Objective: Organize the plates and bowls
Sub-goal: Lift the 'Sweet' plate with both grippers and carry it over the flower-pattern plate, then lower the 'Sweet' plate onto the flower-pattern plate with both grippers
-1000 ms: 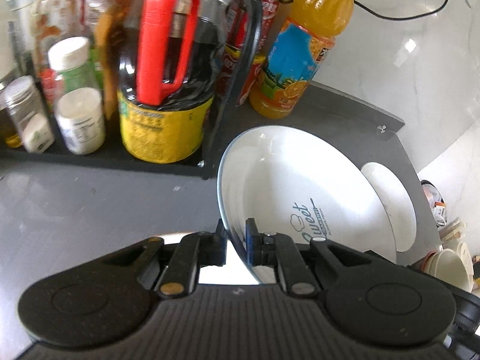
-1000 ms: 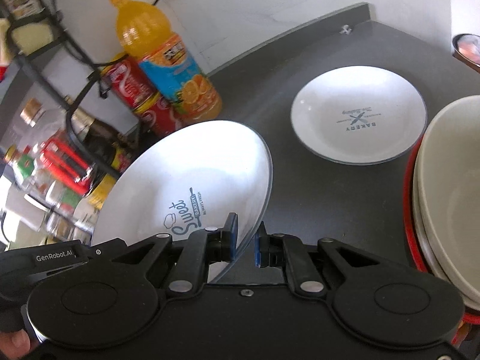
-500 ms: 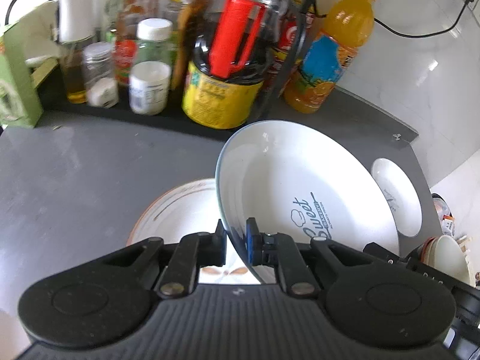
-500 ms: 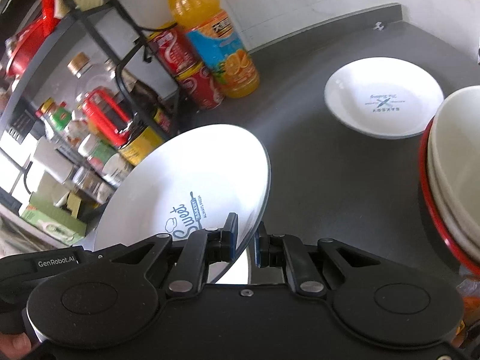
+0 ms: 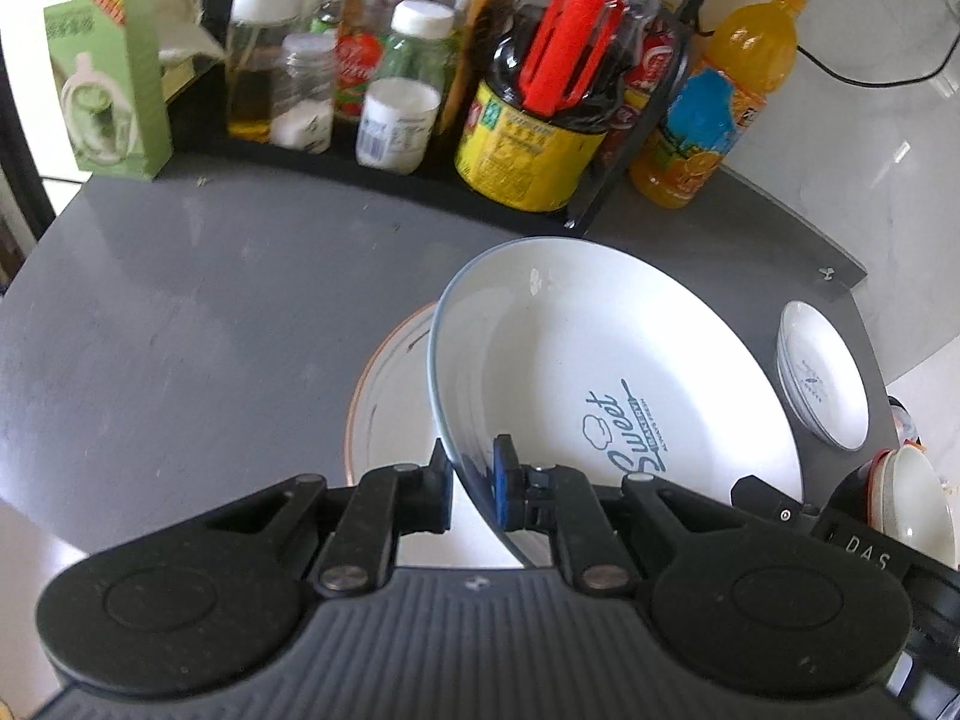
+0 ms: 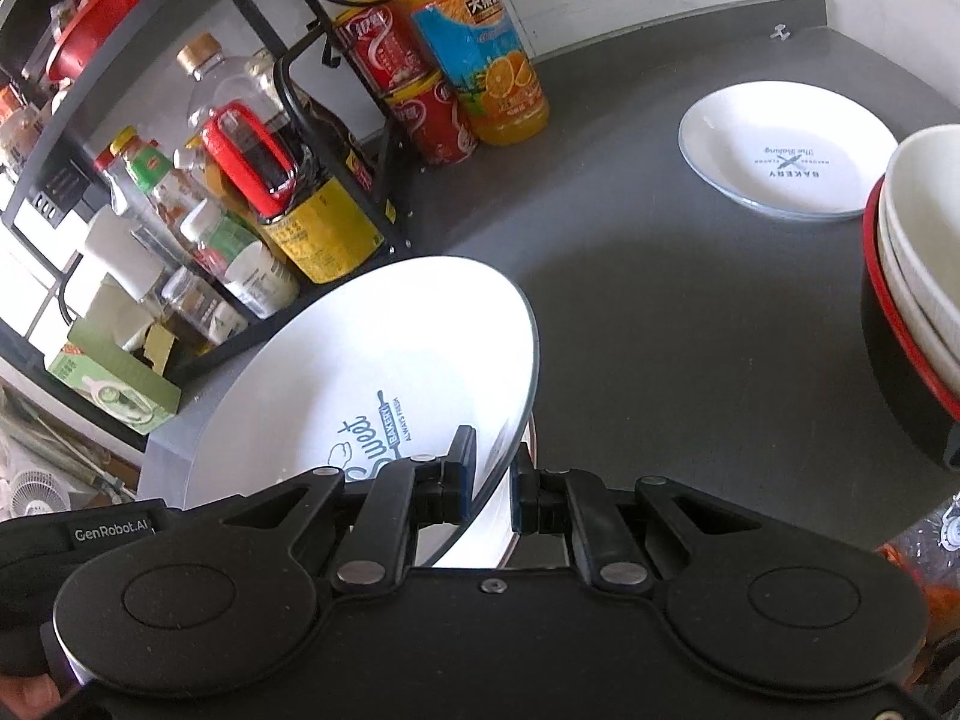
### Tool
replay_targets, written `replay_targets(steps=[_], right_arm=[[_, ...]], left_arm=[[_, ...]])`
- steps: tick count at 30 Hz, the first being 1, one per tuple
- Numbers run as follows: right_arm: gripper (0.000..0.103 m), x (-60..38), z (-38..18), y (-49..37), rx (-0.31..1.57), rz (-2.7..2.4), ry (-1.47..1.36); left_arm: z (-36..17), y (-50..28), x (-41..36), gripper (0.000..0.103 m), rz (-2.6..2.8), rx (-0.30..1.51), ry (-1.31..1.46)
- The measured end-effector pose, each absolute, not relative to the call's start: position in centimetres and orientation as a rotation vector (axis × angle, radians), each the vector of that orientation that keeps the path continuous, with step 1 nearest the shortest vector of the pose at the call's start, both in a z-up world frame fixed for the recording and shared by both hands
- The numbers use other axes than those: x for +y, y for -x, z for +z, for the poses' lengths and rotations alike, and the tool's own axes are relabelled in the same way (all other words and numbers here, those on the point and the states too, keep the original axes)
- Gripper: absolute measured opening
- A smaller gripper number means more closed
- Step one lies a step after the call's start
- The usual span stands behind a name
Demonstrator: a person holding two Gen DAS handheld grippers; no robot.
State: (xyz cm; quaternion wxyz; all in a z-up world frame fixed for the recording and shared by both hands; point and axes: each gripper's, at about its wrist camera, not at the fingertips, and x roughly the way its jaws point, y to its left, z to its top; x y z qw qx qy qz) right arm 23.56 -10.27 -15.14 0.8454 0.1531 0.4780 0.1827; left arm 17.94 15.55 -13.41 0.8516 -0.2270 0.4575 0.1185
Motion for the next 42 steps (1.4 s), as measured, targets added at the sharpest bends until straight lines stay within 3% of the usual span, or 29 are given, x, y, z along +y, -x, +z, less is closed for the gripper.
replay_targets(steps=[42], right_arm=[[0.01,-9.3,-15.6,-22.3,1.037,0.315,-0.182]], left_arm=[[-16.1,-17.0,15.4,0.016,0.227,1.085,0.444]])
